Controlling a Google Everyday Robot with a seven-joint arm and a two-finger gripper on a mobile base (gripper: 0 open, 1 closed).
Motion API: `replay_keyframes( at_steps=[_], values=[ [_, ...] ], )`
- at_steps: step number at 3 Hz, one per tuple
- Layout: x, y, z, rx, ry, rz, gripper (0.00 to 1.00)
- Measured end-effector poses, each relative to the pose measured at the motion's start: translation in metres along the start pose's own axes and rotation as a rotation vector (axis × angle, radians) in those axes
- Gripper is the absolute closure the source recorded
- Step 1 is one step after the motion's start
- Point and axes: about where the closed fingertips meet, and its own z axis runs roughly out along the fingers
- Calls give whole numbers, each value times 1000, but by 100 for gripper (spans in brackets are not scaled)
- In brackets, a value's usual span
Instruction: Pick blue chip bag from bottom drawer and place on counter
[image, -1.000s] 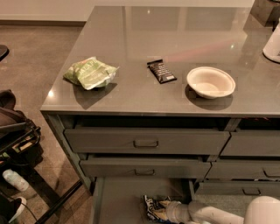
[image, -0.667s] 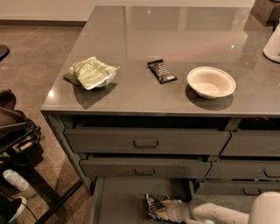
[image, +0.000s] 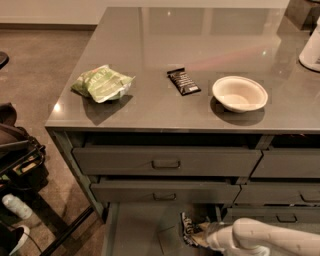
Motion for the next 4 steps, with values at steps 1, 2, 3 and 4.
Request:
replay_keyframes(
  at_steps=[1, 2, 3, 4],
  values=[
    [-35, -19, -64, 34, 28, -17, 100],
    [-85, -40, -119, 69, 42, -70, 100],
    [-151, -64, -176, 107, 51, -133, 100],
    [-151, -63, -176, 107, 51, -133, 100]
  ],
)
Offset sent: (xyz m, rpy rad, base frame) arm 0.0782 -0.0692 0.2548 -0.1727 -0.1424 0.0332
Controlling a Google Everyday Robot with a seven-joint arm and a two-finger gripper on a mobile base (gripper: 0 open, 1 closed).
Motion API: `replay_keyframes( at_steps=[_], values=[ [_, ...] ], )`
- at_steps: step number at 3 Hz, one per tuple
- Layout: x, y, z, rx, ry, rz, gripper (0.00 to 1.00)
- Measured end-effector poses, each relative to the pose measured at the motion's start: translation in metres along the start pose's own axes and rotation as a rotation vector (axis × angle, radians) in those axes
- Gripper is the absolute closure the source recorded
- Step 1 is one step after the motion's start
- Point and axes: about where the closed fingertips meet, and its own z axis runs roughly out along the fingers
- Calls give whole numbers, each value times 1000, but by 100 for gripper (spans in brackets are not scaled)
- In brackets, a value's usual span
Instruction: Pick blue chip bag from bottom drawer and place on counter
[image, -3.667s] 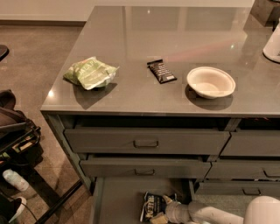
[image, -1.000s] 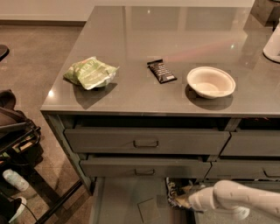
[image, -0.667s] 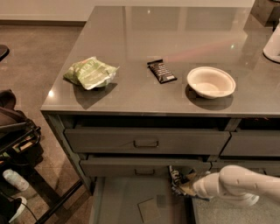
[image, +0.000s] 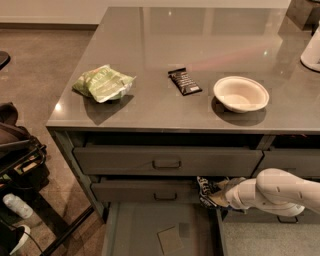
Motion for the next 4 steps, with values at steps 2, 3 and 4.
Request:
replay_keyframes(
  at_steps=[2, 3, 4],
  values=[
    [2, 17, -55, 31, 56, 8, 100],
    [-12, 22, -104, 87, 98, -19, 100],
    [-46, 17, -153, 152, 151, -93, 100]
  ],
)
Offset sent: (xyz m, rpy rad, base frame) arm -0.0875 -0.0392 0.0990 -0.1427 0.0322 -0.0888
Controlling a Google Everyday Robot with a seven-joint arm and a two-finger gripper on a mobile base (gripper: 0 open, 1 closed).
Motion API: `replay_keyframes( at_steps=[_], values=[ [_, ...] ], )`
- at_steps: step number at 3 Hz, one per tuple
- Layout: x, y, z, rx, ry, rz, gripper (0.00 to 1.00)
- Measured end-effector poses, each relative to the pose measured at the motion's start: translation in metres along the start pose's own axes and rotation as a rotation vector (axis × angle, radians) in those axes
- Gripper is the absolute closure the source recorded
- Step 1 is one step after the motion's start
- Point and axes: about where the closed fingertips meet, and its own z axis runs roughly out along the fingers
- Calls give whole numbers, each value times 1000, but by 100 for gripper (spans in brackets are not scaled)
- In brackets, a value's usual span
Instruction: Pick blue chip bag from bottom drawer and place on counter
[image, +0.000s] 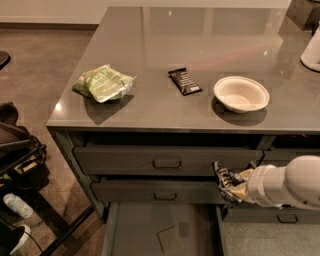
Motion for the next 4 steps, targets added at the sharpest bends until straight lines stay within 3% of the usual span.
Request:
replay_keyframes(
  at_steps=[1, 2, 3, 4],
  values=[
    [-49, -20, -52, 87, 24, -103, 100],
    [-58, -31, -85, 165, 30, -120, 100],
    [-58, -31, -85, 165, 30, -120, 100],
    [-66, -41, -101, 185, 13, -172, 100]
  ],
)
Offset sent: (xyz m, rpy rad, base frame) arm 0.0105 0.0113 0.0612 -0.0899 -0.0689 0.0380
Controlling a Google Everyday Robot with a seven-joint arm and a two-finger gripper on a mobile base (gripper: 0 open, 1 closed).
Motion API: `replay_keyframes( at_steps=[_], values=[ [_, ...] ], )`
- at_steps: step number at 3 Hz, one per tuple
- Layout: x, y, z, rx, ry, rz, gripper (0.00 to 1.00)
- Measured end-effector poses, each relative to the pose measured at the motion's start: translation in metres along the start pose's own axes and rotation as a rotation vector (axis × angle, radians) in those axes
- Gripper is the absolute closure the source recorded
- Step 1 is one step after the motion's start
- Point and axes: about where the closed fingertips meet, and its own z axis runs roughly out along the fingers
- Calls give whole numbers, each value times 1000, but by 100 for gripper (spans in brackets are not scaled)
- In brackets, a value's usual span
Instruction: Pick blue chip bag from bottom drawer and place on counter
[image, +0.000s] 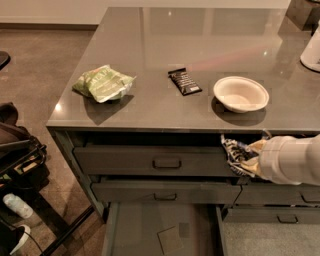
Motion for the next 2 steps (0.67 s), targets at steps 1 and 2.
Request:
replay_keyframes(
  at_steps=[1, 2],
  values=[
    [-17, -28, -38, 39, -33, -83, 100],
    [-42, -51, -70, 58, -70, -172, 100]
  ],
)
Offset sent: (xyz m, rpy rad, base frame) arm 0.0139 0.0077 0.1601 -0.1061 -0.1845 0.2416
